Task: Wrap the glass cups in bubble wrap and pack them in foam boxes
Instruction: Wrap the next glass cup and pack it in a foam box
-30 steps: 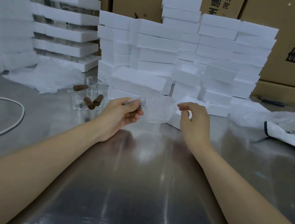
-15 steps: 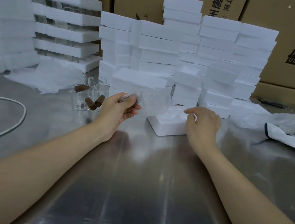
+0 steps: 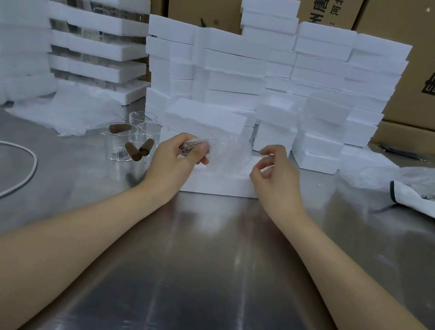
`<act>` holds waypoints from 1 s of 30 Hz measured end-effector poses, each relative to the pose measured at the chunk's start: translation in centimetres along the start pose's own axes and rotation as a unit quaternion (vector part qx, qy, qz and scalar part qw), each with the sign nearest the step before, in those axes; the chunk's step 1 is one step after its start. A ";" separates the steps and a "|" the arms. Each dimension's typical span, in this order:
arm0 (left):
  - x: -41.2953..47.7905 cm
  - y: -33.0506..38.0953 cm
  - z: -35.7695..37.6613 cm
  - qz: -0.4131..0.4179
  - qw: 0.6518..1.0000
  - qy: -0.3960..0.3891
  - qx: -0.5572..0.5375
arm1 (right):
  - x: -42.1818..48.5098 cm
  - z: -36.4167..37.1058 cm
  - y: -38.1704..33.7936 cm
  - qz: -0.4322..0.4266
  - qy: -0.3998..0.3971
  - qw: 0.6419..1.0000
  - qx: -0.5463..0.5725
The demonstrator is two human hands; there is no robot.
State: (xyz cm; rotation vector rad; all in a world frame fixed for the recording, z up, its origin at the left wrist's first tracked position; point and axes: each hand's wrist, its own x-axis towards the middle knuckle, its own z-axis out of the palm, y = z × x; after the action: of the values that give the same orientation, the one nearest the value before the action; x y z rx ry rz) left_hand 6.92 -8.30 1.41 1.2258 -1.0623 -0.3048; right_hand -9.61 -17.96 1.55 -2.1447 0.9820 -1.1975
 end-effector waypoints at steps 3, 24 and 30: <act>0.1 -0.1 -0.1 0.001 1.000 -0.010 0.005 | -0.1 -0.2 0.0 -0.003 -0.028 0.999 0.017; -0.1 0.6 0.1 0.012 0.991 -0.122 -0.059 | -0.4 -0.5 -0.9 0.010 -0.081 0.995 0.050; 0.7 -0.2 -0.2 -0.052 0.997 -0.054 -0.027 | 0.2 -0.5 0.2 0.042 -0.053 0.994 0.081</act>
State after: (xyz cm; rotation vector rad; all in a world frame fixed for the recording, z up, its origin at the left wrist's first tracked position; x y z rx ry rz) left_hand 7.49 -8.73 1.54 1.2295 -1.0778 -0.4826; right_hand -10.03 -18.32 1.73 -1.9984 0.8884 -1.0748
